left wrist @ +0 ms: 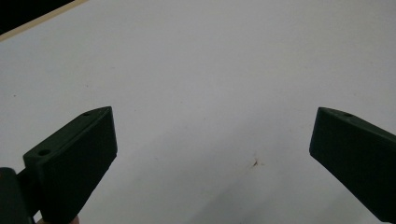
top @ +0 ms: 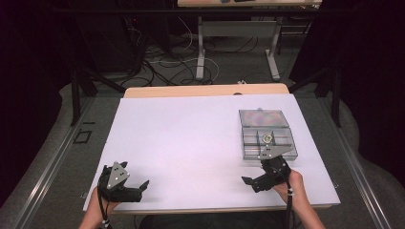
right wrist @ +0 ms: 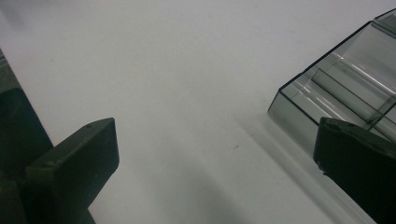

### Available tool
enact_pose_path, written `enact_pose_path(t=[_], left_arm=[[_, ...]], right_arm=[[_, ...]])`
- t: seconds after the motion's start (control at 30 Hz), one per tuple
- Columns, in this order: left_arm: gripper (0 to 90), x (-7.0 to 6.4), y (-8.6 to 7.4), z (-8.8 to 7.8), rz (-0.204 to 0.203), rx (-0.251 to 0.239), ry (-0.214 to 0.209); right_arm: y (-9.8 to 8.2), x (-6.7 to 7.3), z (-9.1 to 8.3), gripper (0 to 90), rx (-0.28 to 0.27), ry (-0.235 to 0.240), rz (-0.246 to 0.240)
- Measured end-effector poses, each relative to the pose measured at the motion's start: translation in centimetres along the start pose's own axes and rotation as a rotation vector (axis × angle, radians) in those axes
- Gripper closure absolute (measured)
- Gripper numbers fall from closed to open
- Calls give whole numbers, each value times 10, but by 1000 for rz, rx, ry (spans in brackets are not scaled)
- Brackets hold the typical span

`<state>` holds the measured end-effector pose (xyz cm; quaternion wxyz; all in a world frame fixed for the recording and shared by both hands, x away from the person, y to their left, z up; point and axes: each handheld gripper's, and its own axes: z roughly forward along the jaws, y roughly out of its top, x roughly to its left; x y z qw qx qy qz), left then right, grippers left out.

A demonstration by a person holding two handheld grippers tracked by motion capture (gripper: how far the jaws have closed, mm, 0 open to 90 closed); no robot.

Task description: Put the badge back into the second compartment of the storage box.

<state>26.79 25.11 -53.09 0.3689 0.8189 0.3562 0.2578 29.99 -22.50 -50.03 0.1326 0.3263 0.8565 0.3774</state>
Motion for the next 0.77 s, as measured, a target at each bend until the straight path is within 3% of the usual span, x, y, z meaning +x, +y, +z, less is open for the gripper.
enact_pose_path(t=[0.5, 0.77], left_arm=[[8, -1, 0, 1, 9, 7, -3], [7, -1, 0, 1, 4, 8, -9]], right_arm=[[-22, 15, -2, 0, 29, 23, -12], [-23, 16, -3, 0, 26, 16, -18]])
